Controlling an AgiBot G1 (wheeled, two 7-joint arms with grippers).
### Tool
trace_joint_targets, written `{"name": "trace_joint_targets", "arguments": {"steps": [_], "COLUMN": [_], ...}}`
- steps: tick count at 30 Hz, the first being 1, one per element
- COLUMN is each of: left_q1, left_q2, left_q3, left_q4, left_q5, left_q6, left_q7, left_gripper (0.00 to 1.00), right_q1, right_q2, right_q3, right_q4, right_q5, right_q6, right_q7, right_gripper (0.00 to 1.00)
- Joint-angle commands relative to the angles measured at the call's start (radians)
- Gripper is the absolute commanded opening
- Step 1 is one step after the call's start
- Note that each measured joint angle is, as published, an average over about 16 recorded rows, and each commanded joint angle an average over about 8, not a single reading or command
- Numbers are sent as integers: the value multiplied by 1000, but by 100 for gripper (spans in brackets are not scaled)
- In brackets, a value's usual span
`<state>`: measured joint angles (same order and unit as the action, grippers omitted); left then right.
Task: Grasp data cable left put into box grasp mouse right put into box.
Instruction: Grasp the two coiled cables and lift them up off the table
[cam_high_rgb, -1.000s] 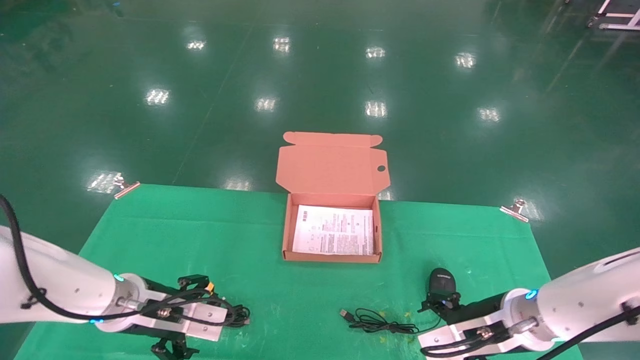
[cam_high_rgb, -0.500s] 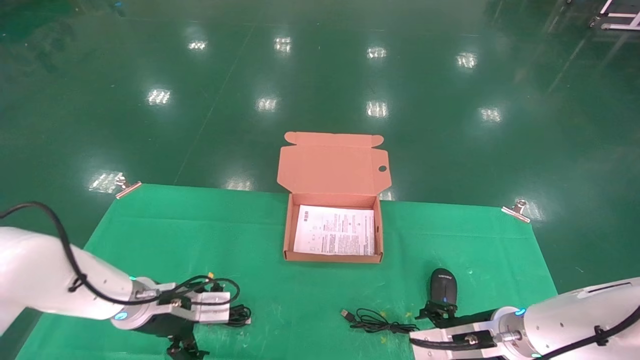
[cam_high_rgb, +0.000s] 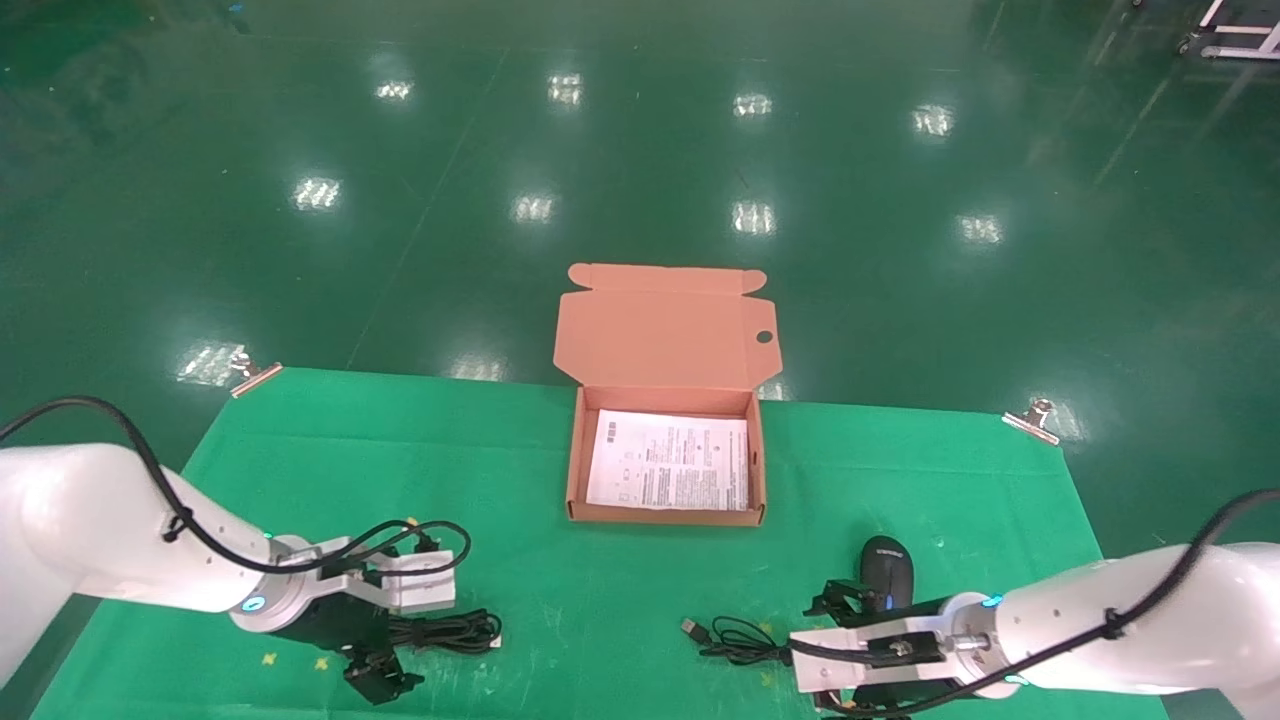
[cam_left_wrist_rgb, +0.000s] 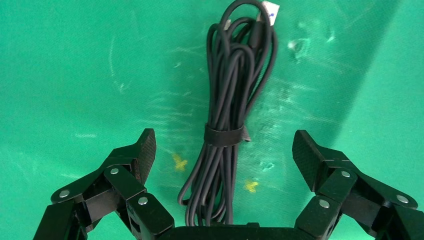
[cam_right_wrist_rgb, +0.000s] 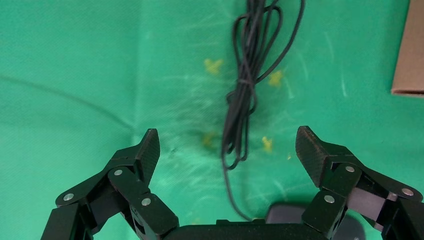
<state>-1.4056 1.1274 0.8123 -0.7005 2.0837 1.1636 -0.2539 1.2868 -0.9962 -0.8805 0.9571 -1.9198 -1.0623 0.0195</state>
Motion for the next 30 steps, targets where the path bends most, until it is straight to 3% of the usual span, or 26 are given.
{"name": "trace_joint_targets", "arguments": {"steps": [1, 4, 5, 30], "left_q1": [-5, -11, -13, -10], "left_q2": [8, 11, 12, 10], "left_q3": [-1, -3, -3, -2], "left_q4": [29, 55, 61, 48], "left_q5": [-2, 0, 1, 0], "left_q6": [-11, -26, -30, -22], "left_q7": [14, 24, 25, 24], "left_gripper": [47, 9, 0, 0], "right_q1": [3, 3, 3, 4], "right_q2": [-16, -28, -30, -24], "right_q3": [0, 5, 6, 6], "right_q4": [-36, -71, -78, -64], "right_q5": [5, 15, 16, 16], "right_q6": [13, 26, 29, 24], "right_q7": [-23, -40, -43, -39], "right_gripper": [43, 6, 0, 0]}}
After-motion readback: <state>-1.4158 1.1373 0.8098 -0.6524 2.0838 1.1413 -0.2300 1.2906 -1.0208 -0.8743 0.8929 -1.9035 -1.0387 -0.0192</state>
